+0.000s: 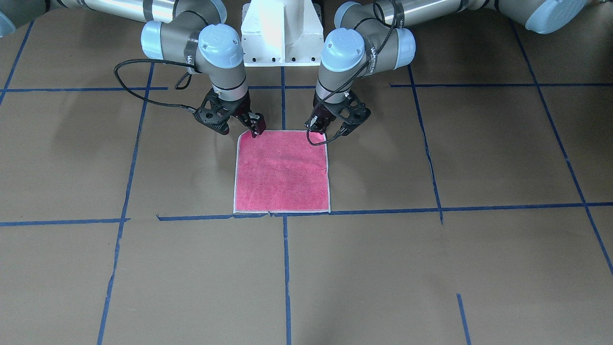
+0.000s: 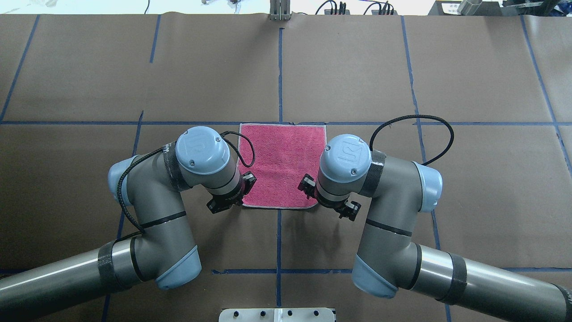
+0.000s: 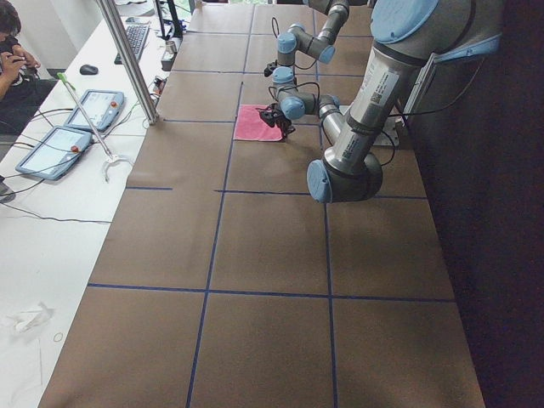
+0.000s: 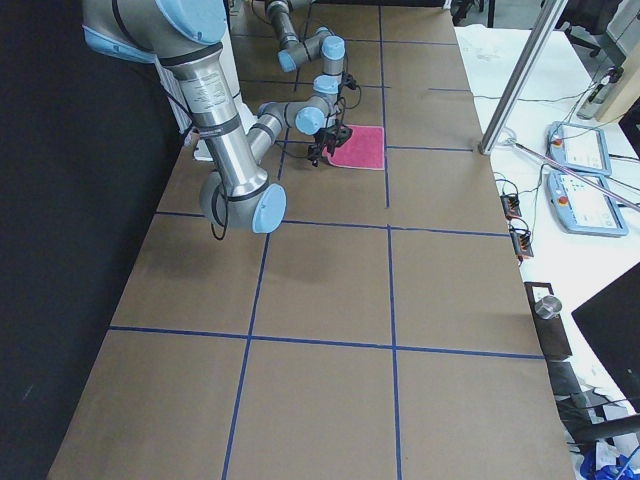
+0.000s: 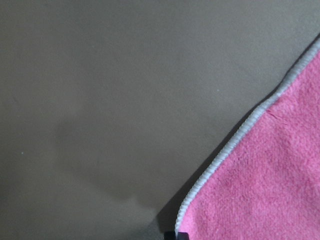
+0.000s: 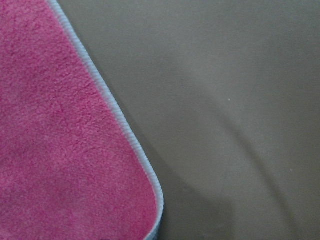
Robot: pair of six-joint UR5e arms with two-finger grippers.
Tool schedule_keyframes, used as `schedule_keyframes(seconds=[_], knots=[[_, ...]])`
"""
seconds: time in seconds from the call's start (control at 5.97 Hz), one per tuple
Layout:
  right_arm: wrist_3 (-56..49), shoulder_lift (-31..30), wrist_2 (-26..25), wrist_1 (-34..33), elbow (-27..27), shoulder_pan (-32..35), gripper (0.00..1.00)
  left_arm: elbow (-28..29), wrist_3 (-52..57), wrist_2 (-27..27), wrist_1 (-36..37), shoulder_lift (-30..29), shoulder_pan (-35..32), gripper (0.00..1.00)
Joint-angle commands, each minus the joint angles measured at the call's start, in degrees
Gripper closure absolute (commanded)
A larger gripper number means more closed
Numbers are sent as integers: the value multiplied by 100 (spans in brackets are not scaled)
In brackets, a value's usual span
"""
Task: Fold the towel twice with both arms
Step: 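Close both grippers on the pink towel's nearer corners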
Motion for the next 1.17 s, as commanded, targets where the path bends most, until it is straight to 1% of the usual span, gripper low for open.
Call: schedule_keyframes(seconds=[0.0,0.17,0.5,0.67,0.84,1.01], knots=[[-4,0,-1,0,34,8,21,0,0,-4,0,0,-6,100],[-4,18,-1,0,25,17,25,0,9,4,0,0,-6,100],[-4,18,-1,9,25,61,44,0,9,4,0,8,-6,100],[-4,18,-1,9,17,70,61,0,0,4,0,0,-6,100],[-4,18,-1,9,17,70,76,0,9,4,0,0,-6,100],[-21,18,-1,9,17,70,87,0,9,4,0,0,-14,100]])
